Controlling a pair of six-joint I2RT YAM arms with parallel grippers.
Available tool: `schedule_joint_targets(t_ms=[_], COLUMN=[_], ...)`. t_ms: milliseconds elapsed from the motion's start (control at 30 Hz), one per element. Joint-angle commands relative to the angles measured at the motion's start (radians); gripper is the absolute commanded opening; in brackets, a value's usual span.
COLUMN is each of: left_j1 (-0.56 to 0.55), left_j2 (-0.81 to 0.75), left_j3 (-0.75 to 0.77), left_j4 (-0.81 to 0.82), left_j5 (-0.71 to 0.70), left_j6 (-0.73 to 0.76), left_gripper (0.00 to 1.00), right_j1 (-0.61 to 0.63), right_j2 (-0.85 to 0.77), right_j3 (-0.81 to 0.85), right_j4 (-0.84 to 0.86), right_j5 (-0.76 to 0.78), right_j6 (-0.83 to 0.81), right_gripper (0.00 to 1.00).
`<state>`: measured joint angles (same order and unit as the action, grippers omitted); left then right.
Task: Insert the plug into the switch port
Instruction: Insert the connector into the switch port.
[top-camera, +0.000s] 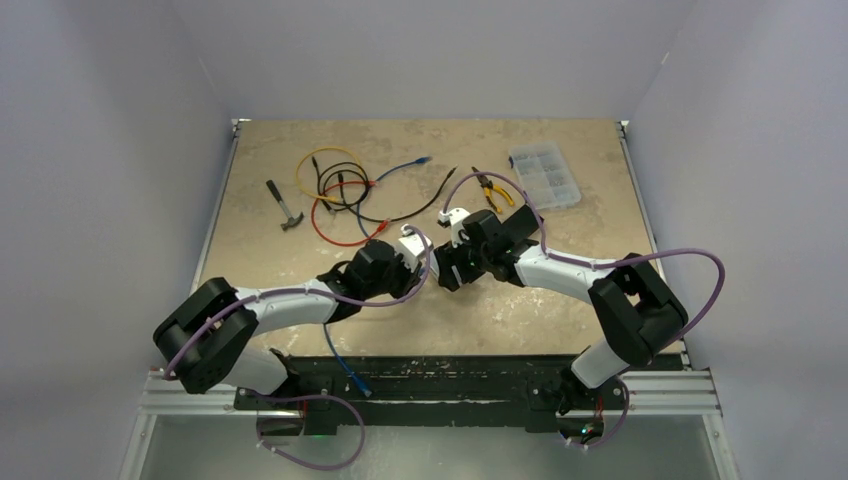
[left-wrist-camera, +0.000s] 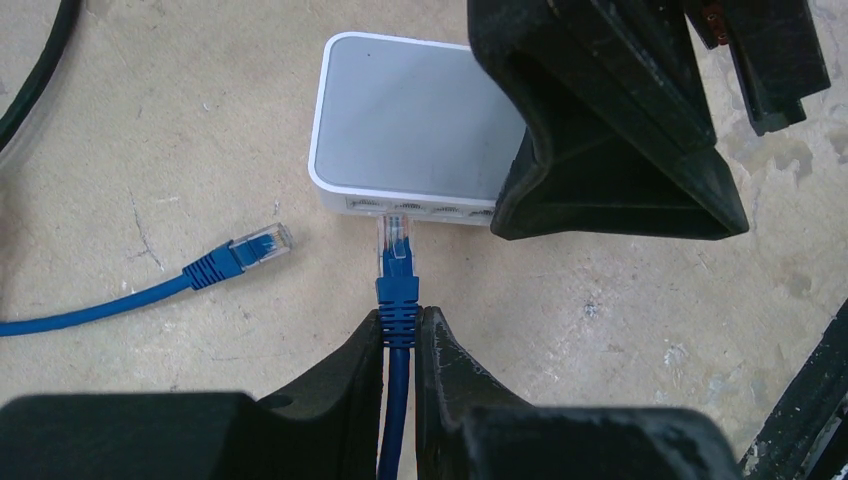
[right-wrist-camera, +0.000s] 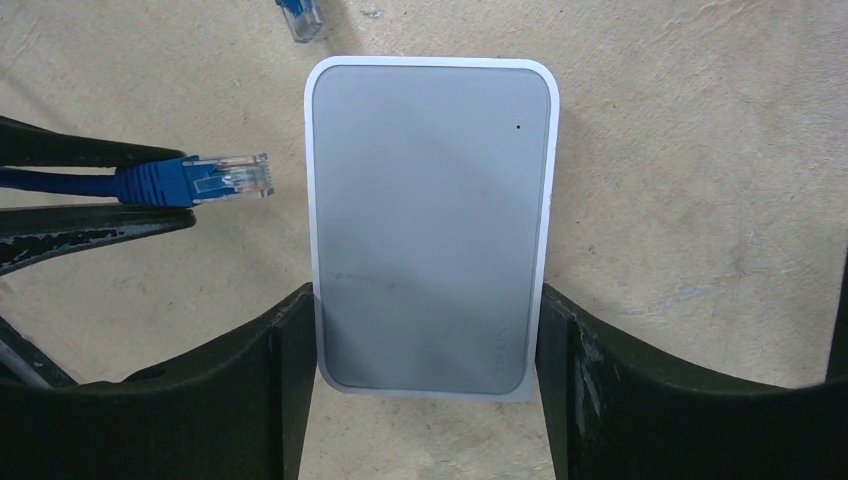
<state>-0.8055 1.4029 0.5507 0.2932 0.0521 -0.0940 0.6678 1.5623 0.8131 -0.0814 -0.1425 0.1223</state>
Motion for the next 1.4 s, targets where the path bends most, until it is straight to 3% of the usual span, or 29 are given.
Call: schedule_joint_targets(t_ms=[0,667,1367], left_j1=[0.004,0.003,0.002], left_j2=[0.019,0.025,0.020], left_j3=[0.048,0.056,0.052], left_j4=[-0.007,-0.049,-0.016], left_j5=[0.000,-0.049,-0.002], left_j6=[0.008,0.007,0.001], left_gripper=[0.00,0.00,0.00], right_j1=[0.007,0.006,0.007], right_j2=[-0.011,-0.001,-0.004], right_j3=[0.002,-0.014,-0.026], right_j4=[0.051,0.069,0.077], right_j5=[-0.038,-0.109,-0.119], right_j6=[-0.025,-0.025,-0.030], right_gripper=[0.00,0.00,0.00])
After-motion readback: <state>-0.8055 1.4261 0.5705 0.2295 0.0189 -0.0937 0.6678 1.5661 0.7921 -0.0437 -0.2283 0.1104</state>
